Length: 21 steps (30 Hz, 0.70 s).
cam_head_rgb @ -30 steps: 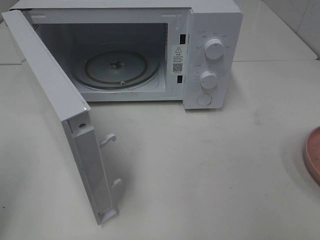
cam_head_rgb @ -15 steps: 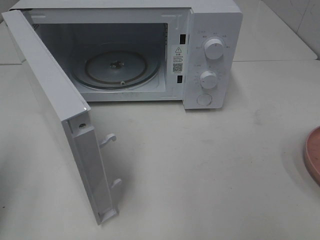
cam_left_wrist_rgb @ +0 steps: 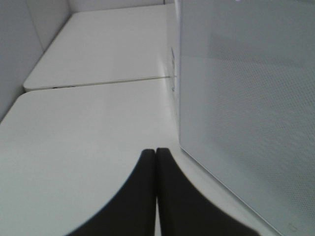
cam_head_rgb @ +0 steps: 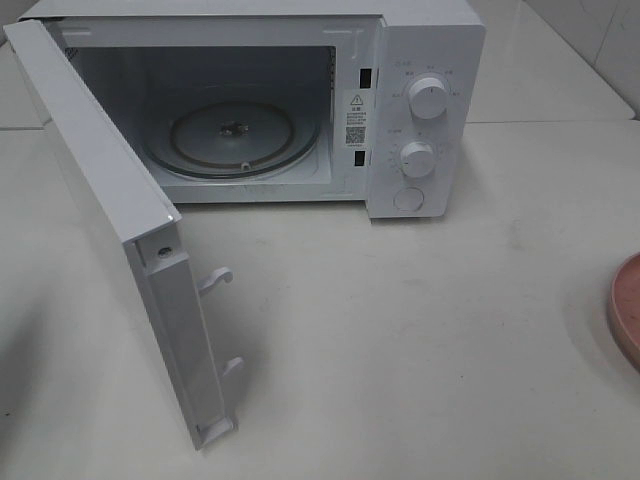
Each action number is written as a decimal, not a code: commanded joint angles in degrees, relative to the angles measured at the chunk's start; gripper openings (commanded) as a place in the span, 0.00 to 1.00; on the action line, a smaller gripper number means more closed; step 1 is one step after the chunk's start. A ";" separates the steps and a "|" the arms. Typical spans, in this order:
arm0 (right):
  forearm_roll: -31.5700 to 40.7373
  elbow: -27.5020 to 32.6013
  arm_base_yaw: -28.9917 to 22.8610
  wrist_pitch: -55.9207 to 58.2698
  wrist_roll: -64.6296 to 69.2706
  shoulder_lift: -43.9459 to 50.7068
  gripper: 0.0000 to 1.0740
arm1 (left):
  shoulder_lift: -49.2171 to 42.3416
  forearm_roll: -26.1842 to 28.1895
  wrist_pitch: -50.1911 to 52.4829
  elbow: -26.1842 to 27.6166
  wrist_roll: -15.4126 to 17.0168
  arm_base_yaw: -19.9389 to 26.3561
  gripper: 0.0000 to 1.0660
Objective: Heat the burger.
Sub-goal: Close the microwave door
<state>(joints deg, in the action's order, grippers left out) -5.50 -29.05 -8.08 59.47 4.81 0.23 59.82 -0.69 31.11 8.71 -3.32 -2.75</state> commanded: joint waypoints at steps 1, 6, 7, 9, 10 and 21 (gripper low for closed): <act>0.11 0.11 0.29 -0.29 -0.06 1.55 0.71 | 5.44 -1.26 5.84 0.11 1.66 -2.86 0.00; 0.11 0.11 0.29 -0.29 -0.06 1.55 0.71 | 14.90 -1.26 13.24 2.46 2.98 -9.11 0.00; 0.11 0.11 0.29 -0.29 -0.06 1.55 0.71 | 16.10 -1.26 14.09 2.98 2.98 -10.31 0.00; 0.11 0.11 0.29 -0.29 -0.06 1.55 0.71 | 18.91 -1.20 15.93 4.13 2.98 -12.66 0.00; 0.11 0.11 0.29 -0.29 -0.06 1.55 0.71 | 20.23 -1.15 16.84 4.53 2.98 -13.52 0.00; 0.11 0.11 0.29 -0.29 -0.06 1.55 0.71 | 29.11 4.98 19.19 11.52 2.46 -24.87 0.00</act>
<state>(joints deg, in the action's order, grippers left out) -5.44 -29.05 -8.08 59.47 4.81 0.23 88.87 3.72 48.99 19.54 -0.74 -26.99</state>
